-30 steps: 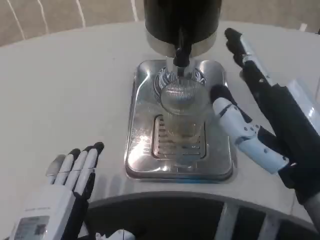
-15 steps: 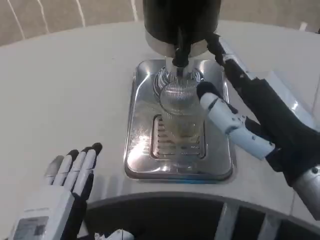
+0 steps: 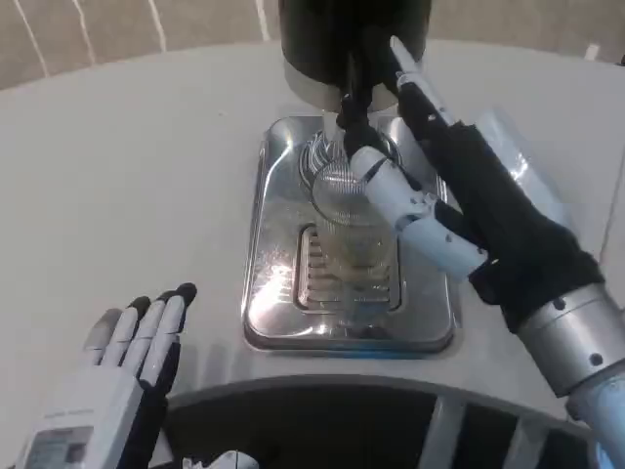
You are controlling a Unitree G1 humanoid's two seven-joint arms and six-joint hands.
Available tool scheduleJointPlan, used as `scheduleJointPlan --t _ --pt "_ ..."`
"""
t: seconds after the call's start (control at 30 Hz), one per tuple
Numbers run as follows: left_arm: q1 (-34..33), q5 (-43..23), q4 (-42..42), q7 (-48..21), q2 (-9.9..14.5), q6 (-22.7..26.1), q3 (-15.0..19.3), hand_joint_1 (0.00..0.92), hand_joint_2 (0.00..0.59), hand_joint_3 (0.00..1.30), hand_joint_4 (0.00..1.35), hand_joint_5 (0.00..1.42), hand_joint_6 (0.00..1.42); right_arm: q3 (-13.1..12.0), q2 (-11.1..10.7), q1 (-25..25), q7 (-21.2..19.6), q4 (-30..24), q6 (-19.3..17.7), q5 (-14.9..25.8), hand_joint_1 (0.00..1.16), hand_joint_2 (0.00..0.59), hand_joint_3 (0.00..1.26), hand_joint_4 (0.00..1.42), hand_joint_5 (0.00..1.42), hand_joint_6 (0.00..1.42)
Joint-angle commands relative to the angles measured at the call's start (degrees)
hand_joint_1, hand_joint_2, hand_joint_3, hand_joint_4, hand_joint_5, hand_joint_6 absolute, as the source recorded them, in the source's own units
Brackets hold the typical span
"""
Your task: Grasp the cup under the faucet to collect the drink, then remove the cup.
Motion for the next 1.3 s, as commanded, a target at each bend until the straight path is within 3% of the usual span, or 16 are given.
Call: scheduleJointPlan --t 0.03,0.5,0.87,1.0,1.17,1.3 --pt "1.0 0.73 0.82 0.56 0.06 0.43 0.4 0.0 0.089 0.0 0.0 0.0 0.0 1.68 0.89 -1.31 -2.22 2.25 -2.17 -0.09 0.18 0.538 0.0 0.0 0.0 0.0" --pt "0.94 0.08 1.4 1.51 0.12 0.23 1.47 0.0 0.089 0.0 0.0 0.0 0.0 4.41 4.2 -3.7 -6.65 7.06 -3.31 -0.26 0.17 0.538 0.0 0.0 0.0 0.0" --pt "0.62 -0.43 2.02 1.27 0.09 0.02 2.11 0.0 0.09 0.0 0.0 0.0 0.0 6.65 5.1 -3.02 -5.1 7.19 -2.53 1.65 0.17 0.538 0.0 0.0 0.0 0.0" --pt "0.66 -0.45 2.06 1.2 0.08 -0.04 2.16 0.0 0.093 0.0 0.0 0.0 0.0 7.15 4.17 -3.94 -4.08 6.65 -1.4 1.03 0.16 0.534 0.0 0.0 0.0 0.0" --pt "0.79 -0.75 2.21 0.94 0.18 -0.05 2.31 0.0 0.095 0.0 0.0 0.0 0.0 7.73 2.14 -5.6 -1.16 6.0 2.64 -0.87 0.05 0.514 0.0 0.0 0.0 0.0" --pt "0.8 -0.79 2.28 0.93 0.13 -0.02 2.31 0.0 0.096 0.0 0.0 0.0 0.0 10.21 -1.44 -8.64 3.0 5.11 6.83 -6.68 0.0 0.503 0.0 0.0 0.0 0.0"
